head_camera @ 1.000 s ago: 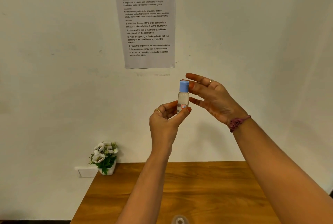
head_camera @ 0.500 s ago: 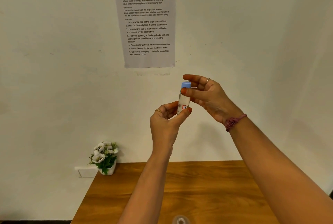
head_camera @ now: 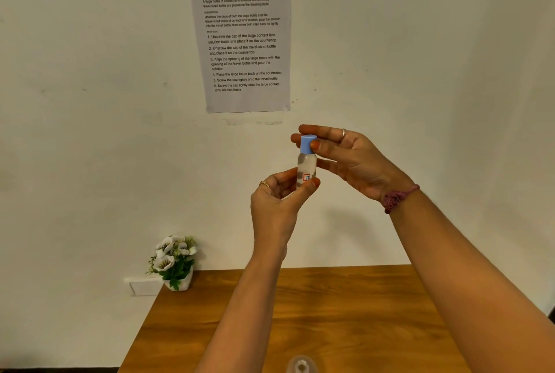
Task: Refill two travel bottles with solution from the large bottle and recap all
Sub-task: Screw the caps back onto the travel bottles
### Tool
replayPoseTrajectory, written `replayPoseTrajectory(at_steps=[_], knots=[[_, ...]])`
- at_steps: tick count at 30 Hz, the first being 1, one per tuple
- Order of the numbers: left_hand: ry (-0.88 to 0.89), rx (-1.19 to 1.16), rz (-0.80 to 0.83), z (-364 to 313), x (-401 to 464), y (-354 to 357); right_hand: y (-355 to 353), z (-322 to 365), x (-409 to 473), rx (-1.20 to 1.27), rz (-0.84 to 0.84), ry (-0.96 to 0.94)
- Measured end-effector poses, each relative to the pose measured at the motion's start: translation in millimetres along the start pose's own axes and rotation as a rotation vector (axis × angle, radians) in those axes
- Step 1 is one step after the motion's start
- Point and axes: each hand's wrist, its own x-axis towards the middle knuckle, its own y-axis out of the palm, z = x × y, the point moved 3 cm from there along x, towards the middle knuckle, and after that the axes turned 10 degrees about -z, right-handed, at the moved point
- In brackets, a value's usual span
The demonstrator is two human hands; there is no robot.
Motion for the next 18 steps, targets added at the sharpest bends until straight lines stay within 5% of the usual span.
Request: replayPoseTrajectory(at_steps=[18], knots=[[0.017, 0.032, 0.009, 3, -5, -1, 3, 4, -13, -0.110, -0.182, -0.040]])
